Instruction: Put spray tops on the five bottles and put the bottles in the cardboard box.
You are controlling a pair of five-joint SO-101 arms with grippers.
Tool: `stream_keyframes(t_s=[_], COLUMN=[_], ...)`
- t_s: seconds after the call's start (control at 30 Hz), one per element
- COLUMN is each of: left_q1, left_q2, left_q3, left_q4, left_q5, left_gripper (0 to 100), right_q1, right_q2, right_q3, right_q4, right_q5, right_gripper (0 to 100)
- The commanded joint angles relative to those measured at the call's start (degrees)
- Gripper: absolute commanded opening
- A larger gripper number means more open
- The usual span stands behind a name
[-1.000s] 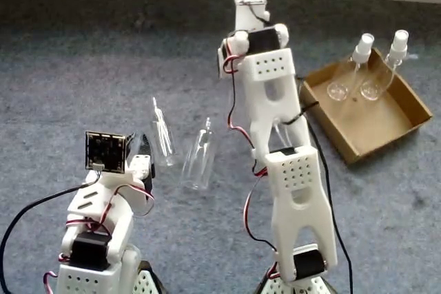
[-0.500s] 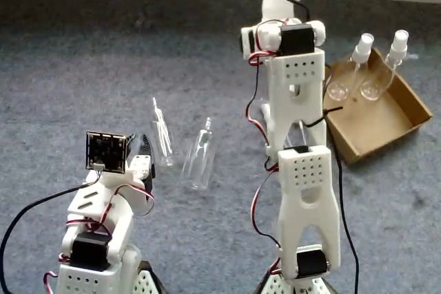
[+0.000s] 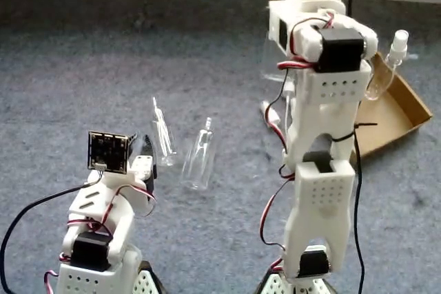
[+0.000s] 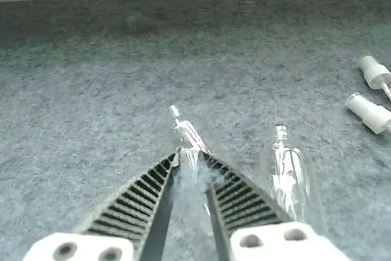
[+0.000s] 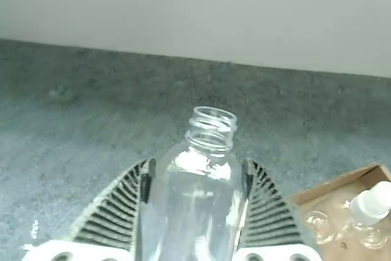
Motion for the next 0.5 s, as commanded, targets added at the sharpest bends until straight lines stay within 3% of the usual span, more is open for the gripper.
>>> stream_keyframes(t_s=[0.0, 0.17, 0.47], left_q1=[1.5, 1.5, 1.5], left_q2=[-0.6, -0.6, -0.6], left_q3=[-0.4, -0.4, -0.4], left_q4=[-1.2, -1.2, -1.2], left_q5=[0.2, 0.2, 0.2], left_gripper=[1, 1, 1], right_q1=[1.0, 1.0, 1.0], right_q2=[-10.7, -20.6, -35.8], right_q3=[7.4, 22.7, 32.9], right_q4=[1.3, 1.2, 1.2], right_q5=[0.4, 0.4, 0.5], right_gripper=[3.5, 3.5, 3.5])
